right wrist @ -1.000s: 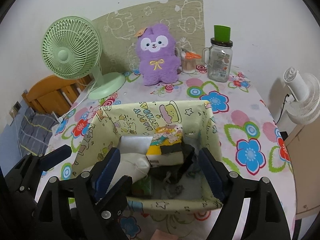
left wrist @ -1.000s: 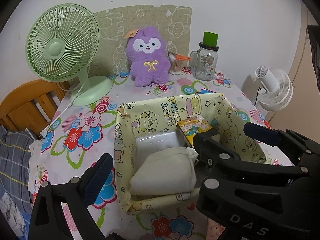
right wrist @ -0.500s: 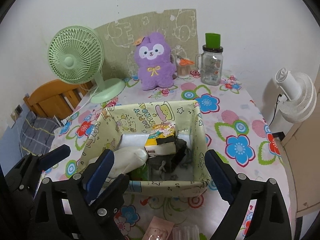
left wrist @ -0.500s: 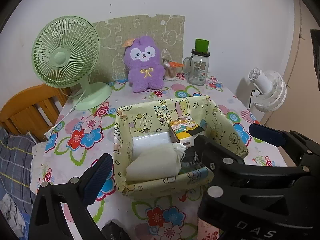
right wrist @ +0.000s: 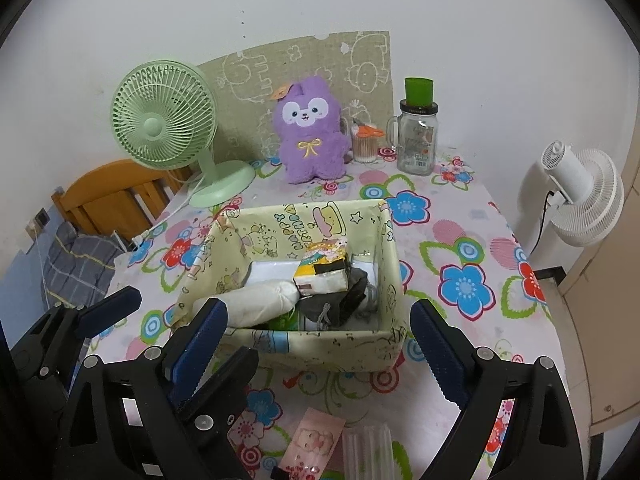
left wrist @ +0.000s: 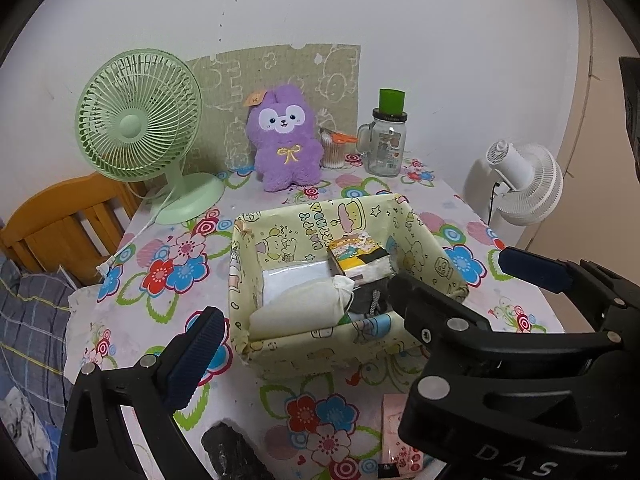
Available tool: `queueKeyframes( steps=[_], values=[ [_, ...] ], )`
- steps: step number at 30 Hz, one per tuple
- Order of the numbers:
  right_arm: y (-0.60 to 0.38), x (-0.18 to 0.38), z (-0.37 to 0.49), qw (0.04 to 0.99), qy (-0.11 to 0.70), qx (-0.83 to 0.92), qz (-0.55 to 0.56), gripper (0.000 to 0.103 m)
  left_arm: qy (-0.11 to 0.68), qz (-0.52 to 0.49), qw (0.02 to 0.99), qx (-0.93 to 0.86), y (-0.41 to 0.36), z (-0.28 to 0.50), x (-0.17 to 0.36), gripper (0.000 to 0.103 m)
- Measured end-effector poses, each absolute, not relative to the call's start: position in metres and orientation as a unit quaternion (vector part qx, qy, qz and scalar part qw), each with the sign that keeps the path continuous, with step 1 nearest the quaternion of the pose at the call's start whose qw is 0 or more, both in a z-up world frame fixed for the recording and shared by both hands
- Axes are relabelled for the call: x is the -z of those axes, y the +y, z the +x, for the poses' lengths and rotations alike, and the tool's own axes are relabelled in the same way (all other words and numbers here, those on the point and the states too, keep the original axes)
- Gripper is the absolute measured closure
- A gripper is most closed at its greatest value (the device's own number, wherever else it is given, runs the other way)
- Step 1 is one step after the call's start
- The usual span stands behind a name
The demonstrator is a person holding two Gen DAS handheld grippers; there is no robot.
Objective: Organize soft objects
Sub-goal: 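Open both tools and withdraw them from the box toward the remaining items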
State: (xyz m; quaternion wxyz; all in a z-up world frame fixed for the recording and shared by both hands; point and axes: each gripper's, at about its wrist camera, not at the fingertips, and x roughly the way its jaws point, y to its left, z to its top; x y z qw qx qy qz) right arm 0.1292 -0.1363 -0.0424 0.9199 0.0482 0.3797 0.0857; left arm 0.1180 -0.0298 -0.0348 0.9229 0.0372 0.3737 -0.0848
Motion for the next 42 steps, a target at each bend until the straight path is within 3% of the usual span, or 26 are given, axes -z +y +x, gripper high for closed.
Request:
queueKeyframes(
  steps=[42],
  values=[
    [-0.144,0.037,0.045,0.937,0.342,-0.061,0.025,0.009,0.355,0.027,0.931,0.081,-0.027,0.041,0.038,0.002]
  ],
)
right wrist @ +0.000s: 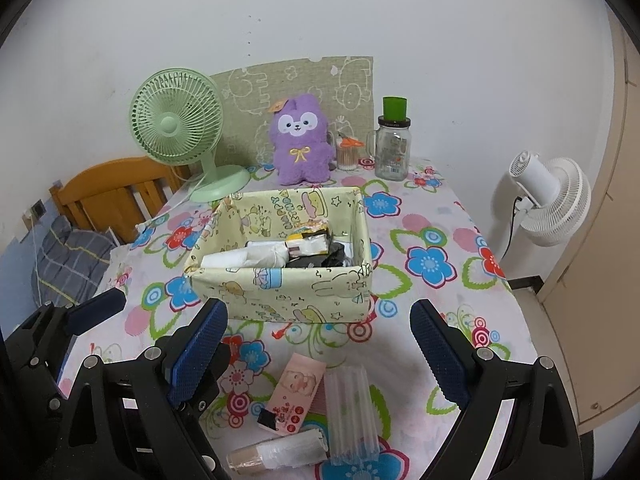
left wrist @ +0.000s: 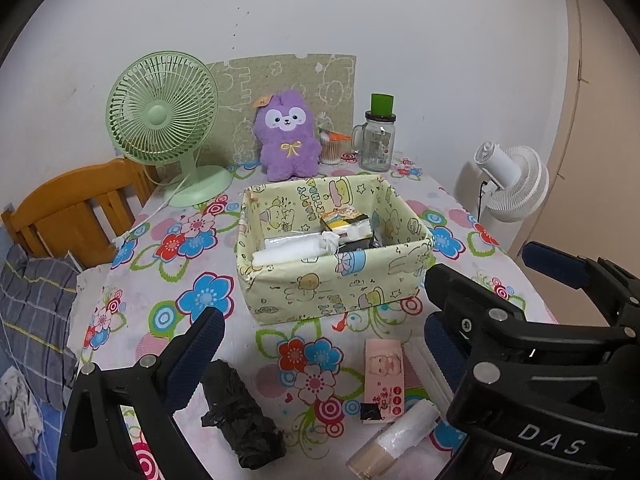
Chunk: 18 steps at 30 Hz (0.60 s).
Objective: Organize soft objects
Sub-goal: 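Open both tools and withdraw them from the box toward the remaining items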
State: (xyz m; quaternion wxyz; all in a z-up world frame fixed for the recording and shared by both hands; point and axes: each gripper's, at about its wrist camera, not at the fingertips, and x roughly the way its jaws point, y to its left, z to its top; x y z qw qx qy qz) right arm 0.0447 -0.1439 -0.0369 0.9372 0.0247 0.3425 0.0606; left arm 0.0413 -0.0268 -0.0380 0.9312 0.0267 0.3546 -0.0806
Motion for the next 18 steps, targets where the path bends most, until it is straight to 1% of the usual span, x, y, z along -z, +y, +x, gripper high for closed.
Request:
queueKeyframes(
  steps=[5,10,14,18],
  values=[
    [-0.144,0.043,0.041,0.936,0.347,-0.063,0.021,0.01,0.356,0.026,0.931,0.079,-0.027,0.037,0.044,0.002],
    [-0.142,0.05,0.037,0.933,0.352,-0.067,0.013,0.015,0.361,0.023,0.929,0.078,-0.028,0.033,0.053,0.002],
    [-0.143,0.056,0.035,0.931,0.359,-0.063,0.014,0.017,0.365,0.025,0.927,0.079,-0.03,0.031,0.059,0.002],
    [-0.144,0.064,0.035,0.928,0.368,-0.06,0.013,0.021,0.372,0.028,0.924,0.081,-0.032,0.031,0.067,0.002]
  ],
)
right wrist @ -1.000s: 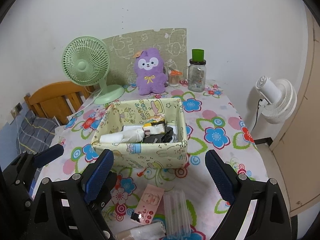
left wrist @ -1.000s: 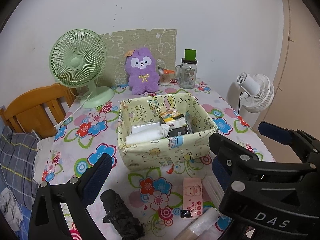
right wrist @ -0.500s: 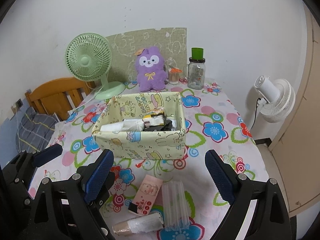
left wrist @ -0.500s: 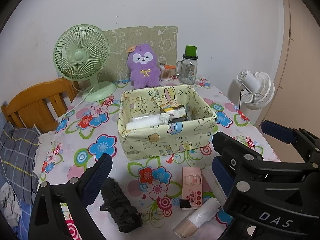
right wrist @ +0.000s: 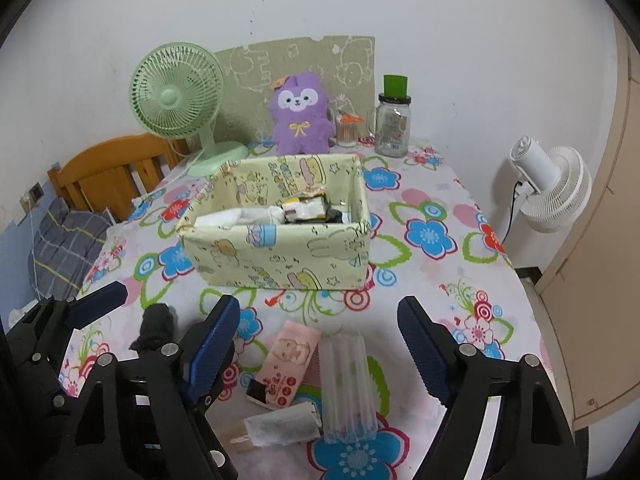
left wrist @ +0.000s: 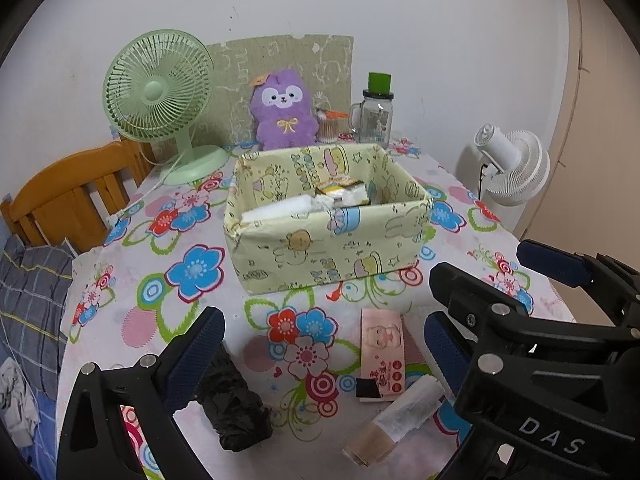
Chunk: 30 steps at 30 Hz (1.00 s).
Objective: Organize soft objects
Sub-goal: 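Open both tools and withdraw them from the box toward the remaining items, then grasp the pink wet-wipe pack with the left tool while the right tool grasps the clear straw bag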
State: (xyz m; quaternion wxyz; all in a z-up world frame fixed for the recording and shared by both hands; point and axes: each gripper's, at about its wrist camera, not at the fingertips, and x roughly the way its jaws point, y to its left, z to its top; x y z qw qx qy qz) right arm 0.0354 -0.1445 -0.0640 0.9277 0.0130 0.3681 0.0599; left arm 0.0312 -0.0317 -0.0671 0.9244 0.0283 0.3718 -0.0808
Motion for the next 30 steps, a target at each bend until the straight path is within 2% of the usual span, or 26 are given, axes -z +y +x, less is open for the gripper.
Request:
queueKeyframes(
  steps=[15,30],
  values=[
    [-0.155,0.092,0.034,0.919,0.391,-0.051,0.021,0.021,0.389,0.044,0.916,0.09,-0.044,0.032,0.093,0.003],
    [-0.16,0.132,0.049,0.902,0.429,-0.05,0.017,0.022,0.428,0.062,0.897,0.09,-0.055,0.047,0.135,0.012]
  ],
)
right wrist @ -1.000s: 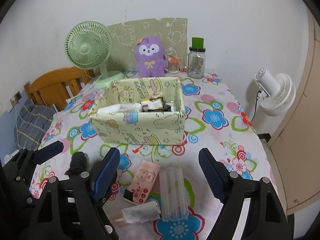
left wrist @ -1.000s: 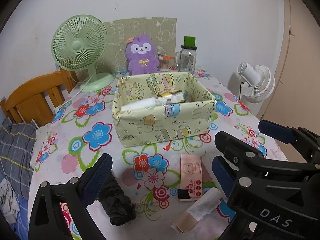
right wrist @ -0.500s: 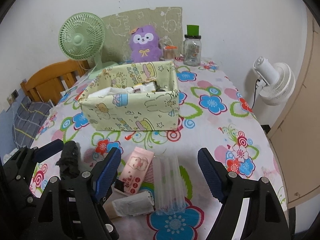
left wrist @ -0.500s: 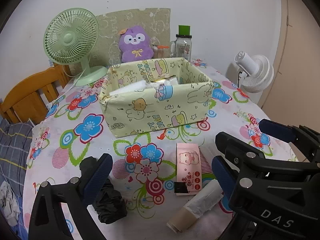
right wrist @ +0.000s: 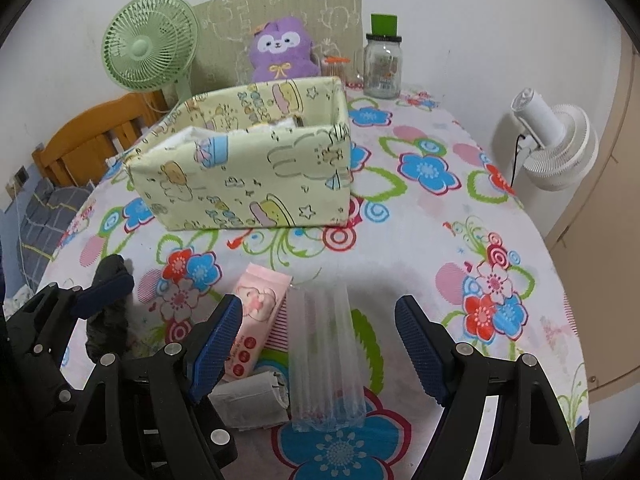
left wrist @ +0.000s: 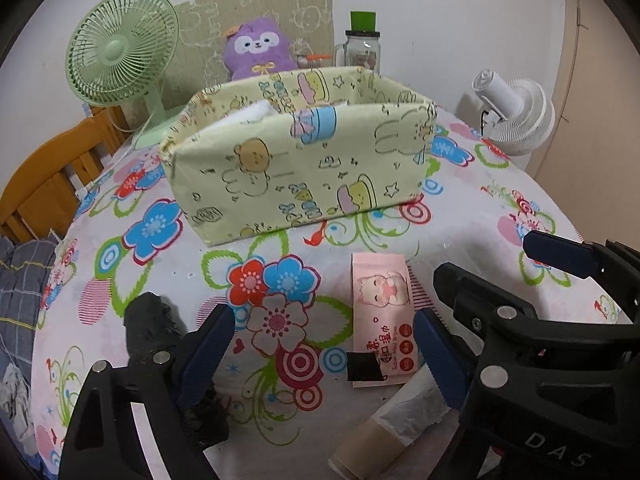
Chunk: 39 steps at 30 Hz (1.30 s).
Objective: Organize soft objects
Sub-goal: 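Grasp the pink wet-wipe pack with the left tool while the right tool grasps the clear straw bag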
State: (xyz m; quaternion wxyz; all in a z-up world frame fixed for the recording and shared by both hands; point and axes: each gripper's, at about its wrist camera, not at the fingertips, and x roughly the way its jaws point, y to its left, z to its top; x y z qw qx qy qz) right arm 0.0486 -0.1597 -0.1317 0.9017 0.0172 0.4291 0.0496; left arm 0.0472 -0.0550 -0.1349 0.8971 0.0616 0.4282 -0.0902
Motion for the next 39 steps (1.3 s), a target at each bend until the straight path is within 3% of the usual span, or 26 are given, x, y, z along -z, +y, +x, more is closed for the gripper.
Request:
queueKeyframes(
  steps=[13,21,39],
  values=[
    [-0.167,0.155,0.06,0.887,0.458,-0.046,0.025,0.029,0.451,0.068,0.885,0.1,-0.069,0.058,0.158,0.019],
    [-0.174,0.16,0.065,0.884,0.464,-0.041,0.035,0.029,0.446,0.074,0.884,0.122,-0.074,0.058,0.156,0.049],
    [-0.18,0.16,0.064,0.881,0.471,-0.031,0.046,0.029,0.452,0.056,0.881,0.13,-0.08,0.058,0.157,0.047]
  ],
)
